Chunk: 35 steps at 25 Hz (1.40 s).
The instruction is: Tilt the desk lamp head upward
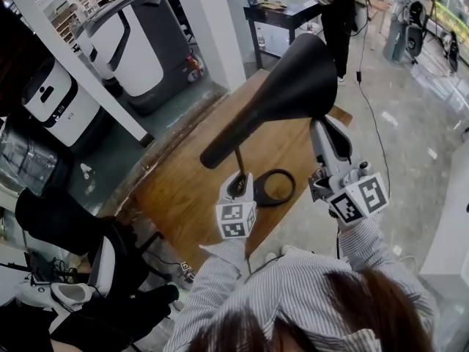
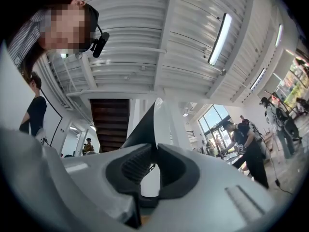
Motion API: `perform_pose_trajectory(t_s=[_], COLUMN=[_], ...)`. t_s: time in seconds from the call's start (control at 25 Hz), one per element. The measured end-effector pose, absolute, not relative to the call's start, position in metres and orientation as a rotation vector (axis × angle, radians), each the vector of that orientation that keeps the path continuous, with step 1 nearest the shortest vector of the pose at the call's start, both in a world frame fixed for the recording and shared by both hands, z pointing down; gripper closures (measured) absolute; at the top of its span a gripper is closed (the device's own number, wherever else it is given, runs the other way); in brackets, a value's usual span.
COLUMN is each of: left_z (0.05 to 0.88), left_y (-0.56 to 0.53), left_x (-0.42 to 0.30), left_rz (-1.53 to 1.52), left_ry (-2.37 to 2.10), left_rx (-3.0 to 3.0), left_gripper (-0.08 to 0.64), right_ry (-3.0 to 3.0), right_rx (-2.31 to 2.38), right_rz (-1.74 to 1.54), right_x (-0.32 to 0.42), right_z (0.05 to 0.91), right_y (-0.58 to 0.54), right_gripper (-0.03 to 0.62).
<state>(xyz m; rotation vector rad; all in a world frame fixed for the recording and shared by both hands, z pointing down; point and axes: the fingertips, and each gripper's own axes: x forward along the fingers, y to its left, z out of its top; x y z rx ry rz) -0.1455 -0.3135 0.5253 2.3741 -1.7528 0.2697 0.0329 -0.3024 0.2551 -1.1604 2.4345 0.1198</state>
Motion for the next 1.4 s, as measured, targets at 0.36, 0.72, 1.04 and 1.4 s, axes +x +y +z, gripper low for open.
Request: perform_pose_trajectory(t_s=[0.36,0.72,1.04,1.4], left_z=[0.53,0.52,0.486,0.469], left_y=[-0.313,-0.312,-0.279,-0.243], left_x=[-0.143,-0.152,-0.155,-0.145], left_rz=[0.231,0.226,0.116,0.011], left_ry=[-1.743,-1.727,-1.784,-1.776], left_rx=[2.379,2.352,2.369,2.337], left_gripper=[0.477,0.459,0.465,0.537], right_ry=[2.445,2.494,2.751,2.978], right_rx=[-1.216,-1.242,-1.098,-1.018], right_rz=[0.233,0.187,-0.03,-0.185], right_x=[0.036,0.026,-0.029,-0.073], right_z=[0.263,0.29,0.379,0.452], right_y=[-0.3,-0.308,-0.28,-0.245], right_gripper=[0.555,0.557,0.557,0.557])
